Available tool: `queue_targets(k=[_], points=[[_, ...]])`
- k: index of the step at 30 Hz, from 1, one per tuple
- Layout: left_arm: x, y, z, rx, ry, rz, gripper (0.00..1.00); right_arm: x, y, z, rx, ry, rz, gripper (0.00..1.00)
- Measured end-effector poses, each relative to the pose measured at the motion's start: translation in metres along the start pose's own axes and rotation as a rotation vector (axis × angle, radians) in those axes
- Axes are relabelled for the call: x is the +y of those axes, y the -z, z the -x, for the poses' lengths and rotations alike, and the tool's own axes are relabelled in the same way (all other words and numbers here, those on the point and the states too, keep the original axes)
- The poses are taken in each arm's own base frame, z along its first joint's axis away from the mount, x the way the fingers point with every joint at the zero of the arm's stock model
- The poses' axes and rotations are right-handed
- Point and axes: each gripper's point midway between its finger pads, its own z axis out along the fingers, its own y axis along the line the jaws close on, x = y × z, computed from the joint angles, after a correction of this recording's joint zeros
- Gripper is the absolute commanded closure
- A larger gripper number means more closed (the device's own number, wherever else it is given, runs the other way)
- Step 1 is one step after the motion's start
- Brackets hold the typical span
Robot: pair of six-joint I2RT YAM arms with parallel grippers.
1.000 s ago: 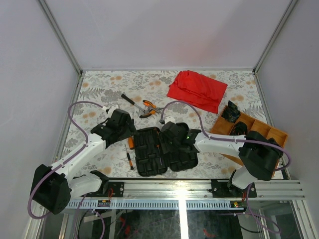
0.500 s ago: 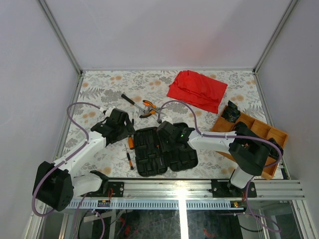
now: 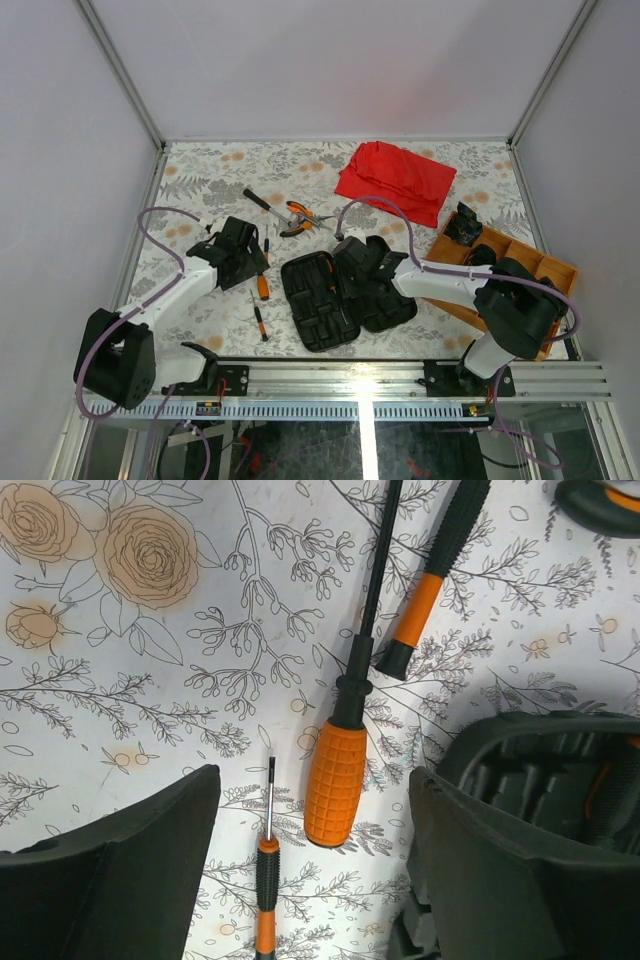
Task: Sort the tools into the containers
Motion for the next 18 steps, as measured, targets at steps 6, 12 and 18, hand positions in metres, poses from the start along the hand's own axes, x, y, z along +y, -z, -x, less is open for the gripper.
queue_targets(k=[6,12,18], points=[[0.003,-0.012,-0.006,0.030,-0.009,0.033,0.42,-0.009,0.004,-0.001,-0.005,0.013,-0.002,0.59],[0.001,-0.023,-0.009,0.044,-0.009,0.047,0.48,-0.009,0.027,-0.005,-0.034,0.041,0.076,0.53],[-0.002,-0.030,-0.008,0.051,-0.017,0.049,0.52,0.000,0.057,0.012,-0.137,0.046,0.162,0.53]])
